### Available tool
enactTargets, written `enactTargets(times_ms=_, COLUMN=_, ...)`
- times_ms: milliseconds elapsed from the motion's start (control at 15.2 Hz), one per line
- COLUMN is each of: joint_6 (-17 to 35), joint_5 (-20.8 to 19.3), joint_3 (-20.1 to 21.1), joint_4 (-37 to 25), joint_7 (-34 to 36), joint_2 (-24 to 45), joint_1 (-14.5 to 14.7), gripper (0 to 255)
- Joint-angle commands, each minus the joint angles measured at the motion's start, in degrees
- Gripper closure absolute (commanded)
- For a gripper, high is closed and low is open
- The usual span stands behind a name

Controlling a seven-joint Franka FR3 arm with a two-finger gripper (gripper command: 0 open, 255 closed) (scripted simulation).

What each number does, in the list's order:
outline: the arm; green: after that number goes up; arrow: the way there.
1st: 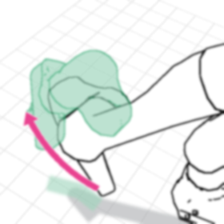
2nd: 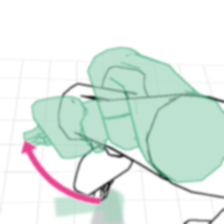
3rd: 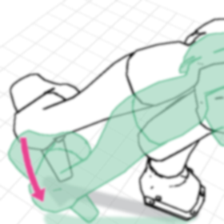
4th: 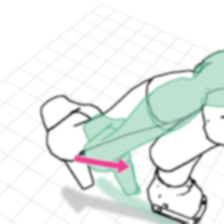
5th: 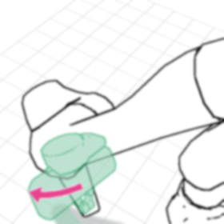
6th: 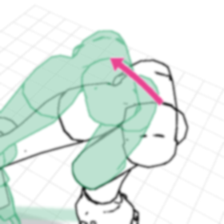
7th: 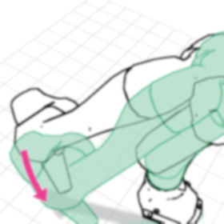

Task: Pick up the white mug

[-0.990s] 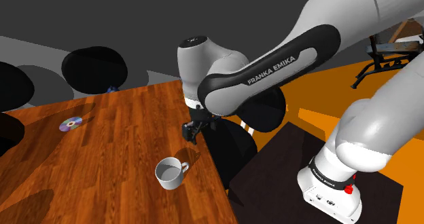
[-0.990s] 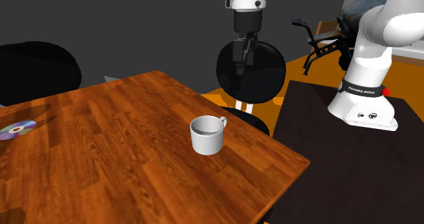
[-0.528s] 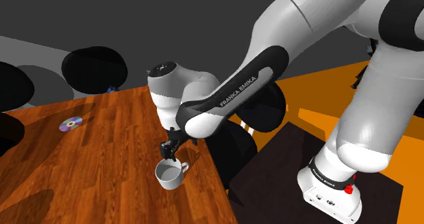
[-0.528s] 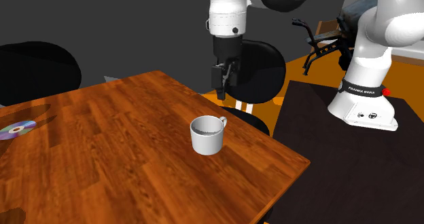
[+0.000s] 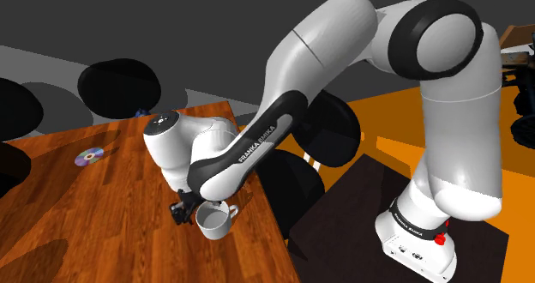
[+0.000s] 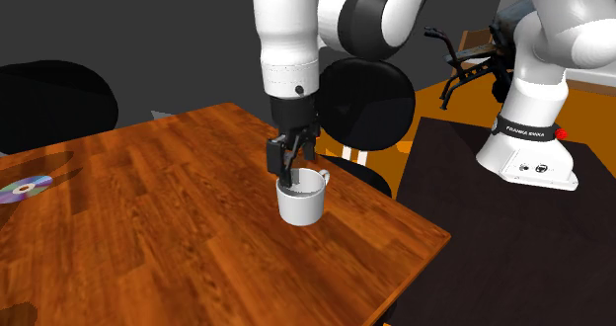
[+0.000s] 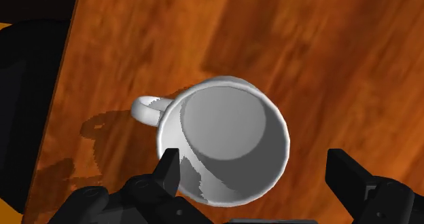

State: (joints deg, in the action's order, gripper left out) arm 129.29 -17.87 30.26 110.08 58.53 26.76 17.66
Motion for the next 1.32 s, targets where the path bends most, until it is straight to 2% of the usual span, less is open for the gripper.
enactTargets(times_ms=0, joint_6=-0.38, joint_5=-2.20, joint_3=-1.17, joint_4=-4.41, joint_7=2.28, joint_2=4.61, joint_1=2.77, gripper=0)
enactTargets(times_ms=66, joint_6=-0.65, joint_5=-2.68, joint_3=-1.52, joint_4=-5.88, joint_7=2.73, joint_2=5.91, joint_1=3.55, gripper=0)
enactTargets(times_ms=660, joint_6=3.12, joint_5=-4.92, joint_3=-3.34, joint_4=-5.85, joint_7=4.09, joint_2=9.88, joint_1=4.84, gripper=0)
enactTargets(times_ms=726, joint_6=3.21, joint_5=-4.90, joint_3=-3.33, joint_4=-5.66, joint_7=4.05, joint_2=9.78, joint_1=4.76, gripper=255)
enactTargets(times_ms=1254, joint_6=3.17, joint_5=-4.90, joint_3=-3.33, joint_4=-5.74, joint_7=4.02, joint_2=9.82, joint_1=4.75, gripper=255)
